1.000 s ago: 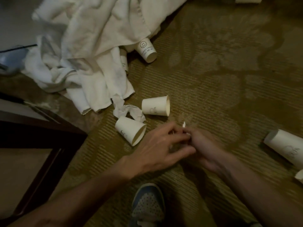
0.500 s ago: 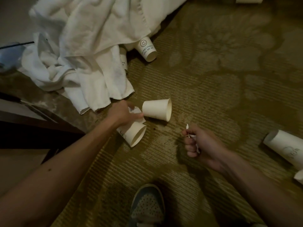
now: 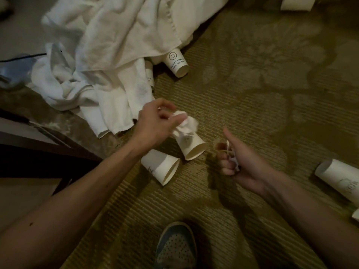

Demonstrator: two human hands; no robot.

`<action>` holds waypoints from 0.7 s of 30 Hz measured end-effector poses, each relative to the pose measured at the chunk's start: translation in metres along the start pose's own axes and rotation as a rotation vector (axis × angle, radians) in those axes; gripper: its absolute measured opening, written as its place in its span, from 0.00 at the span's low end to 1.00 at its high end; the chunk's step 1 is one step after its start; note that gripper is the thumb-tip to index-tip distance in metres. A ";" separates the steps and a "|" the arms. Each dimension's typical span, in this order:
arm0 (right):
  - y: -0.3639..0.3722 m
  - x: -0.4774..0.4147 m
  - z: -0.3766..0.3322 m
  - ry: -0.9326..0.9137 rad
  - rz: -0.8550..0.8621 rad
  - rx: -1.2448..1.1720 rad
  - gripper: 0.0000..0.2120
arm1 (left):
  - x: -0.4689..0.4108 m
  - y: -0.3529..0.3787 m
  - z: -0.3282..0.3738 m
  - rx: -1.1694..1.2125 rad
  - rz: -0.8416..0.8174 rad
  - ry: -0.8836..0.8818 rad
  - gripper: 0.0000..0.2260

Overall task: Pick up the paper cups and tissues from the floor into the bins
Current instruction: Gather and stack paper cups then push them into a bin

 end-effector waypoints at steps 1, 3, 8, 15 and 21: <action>0.007 0.001 -0.008 -0.001 -0.041 -0.039 0.26 | 0.002 0.011 0.015 0.046 -0.048 0.035 0.10; 0.027 0.008 -0.024 -0.009 -0.170 -0.117 0.31 | 0.005 0.031 0.042 0.109 -0.117 0.123 0.09; 0.051 0.016 -0.048 -0.014 -0.286 -0.155 0.38 | 0.008 0.055 0.064 0.171 -0.158 0.248 0.06; 0.052 0.004 -0.051 0.021 -0.224 -0.068 0.33 | 0.000 0.057 0.062 -0.076 -0.110 0.352 0.06; 0.035 -0.014 -0.077 -0.119 0.053 0.029 0.18 | -0.011 0.058 0.066 -0.241 -0.239 0.558 0.10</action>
Point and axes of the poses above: each hand's wrist, its own x-axis away from the middle knuckle, its own y-axis out of the palm, z = x × y, the point moved 8 cm from there along -x, towards the middle knuckle, and after that the axes turned 14 degrees about y, right-handed, at the moved point
